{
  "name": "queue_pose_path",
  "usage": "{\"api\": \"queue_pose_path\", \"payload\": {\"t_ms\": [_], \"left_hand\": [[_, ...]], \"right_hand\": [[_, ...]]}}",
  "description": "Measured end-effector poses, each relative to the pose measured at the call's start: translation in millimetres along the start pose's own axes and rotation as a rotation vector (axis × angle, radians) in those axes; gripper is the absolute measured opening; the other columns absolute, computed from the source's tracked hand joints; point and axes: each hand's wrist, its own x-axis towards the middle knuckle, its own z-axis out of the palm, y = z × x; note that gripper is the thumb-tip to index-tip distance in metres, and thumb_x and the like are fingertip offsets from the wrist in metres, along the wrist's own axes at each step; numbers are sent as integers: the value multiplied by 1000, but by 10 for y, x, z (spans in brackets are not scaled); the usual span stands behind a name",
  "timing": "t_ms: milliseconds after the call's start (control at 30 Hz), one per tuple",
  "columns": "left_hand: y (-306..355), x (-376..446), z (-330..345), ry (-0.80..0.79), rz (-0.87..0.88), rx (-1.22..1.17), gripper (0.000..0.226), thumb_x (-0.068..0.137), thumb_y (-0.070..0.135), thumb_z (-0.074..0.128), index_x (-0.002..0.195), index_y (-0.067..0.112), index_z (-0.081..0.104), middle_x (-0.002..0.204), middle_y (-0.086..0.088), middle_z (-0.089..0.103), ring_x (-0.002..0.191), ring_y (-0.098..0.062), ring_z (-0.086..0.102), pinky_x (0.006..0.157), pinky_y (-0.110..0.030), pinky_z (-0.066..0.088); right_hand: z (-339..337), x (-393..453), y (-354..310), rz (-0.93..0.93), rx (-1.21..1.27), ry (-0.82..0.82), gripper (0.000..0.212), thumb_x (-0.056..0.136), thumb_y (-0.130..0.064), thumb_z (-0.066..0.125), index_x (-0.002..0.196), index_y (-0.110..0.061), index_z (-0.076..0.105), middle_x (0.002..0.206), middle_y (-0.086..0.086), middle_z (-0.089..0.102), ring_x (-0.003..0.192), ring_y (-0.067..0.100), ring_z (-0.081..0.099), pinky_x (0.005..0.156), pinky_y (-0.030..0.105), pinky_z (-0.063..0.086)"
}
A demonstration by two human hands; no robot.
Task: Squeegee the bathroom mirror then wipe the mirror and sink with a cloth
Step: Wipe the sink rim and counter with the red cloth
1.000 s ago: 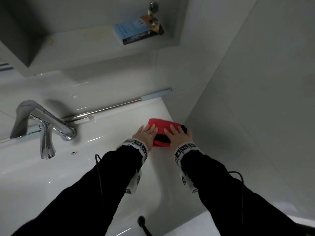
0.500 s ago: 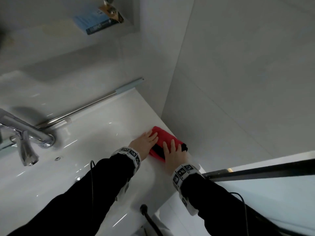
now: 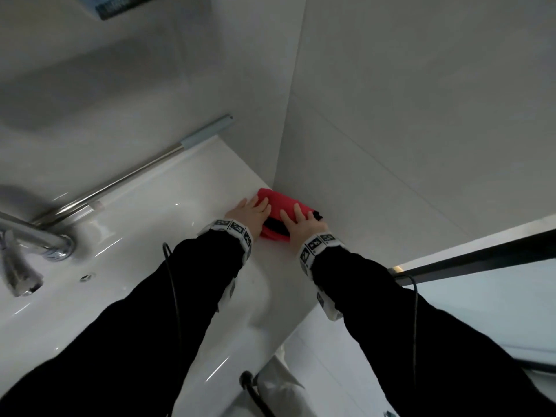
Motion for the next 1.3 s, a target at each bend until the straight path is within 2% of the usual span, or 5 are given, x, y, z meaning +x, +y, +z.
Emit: {"api": "queue_pose_path", "payload": {"t_ms": [267,500,767,900,1300], "left_hand": [[312,-220,185,13,84,-12,55,97,4,21,150,10,7,159,-7,0,147,-26,-1,119,-37,9],[520,-582,356,-12,199,7,62,94,3,32,151,14,10,160,-5,-1,147,-25,-4,120,-39,5],[473,-1009,600,-54,265,84,67,92,-1,37,150,19,11,160,-3,0,147,-22,-4,120,-40,1],[448,-1185,736,-102,293,176,58,97,8,34,150,19,13,159,-5,4,147,-23,4,120,-37,7],[542,-1154,754,-95,219,152,58,96,5,33,150,15,14,159,-7,6,146,-22,6,120,-36,8]], "right_hand": [[263,-374,149,89,62,-58,64,96,-38,31,147,-42,-7,158,-7,-15,147,26,-3,111,58,15],[666,-875,-11,160,95,-94,72,93,-45,37,149,-35,-7,159,1,-13,146,31,-4,115,56,6],[801,-1370,-414,165,20,-158,85,90,-30,51,150,-28,-9,159,7,-12,145,35,4,113,52,21],[895,-1520,-527,124,-36,-143,88,88,-32,56,150,-28,-6,159,9,-8,143,35,12,115,51,16],[1111,-1424,-360,25,46,31,66,96,-32,34,150,-30,-4,159,7,-8,145,36,2,118,51,2]]}}
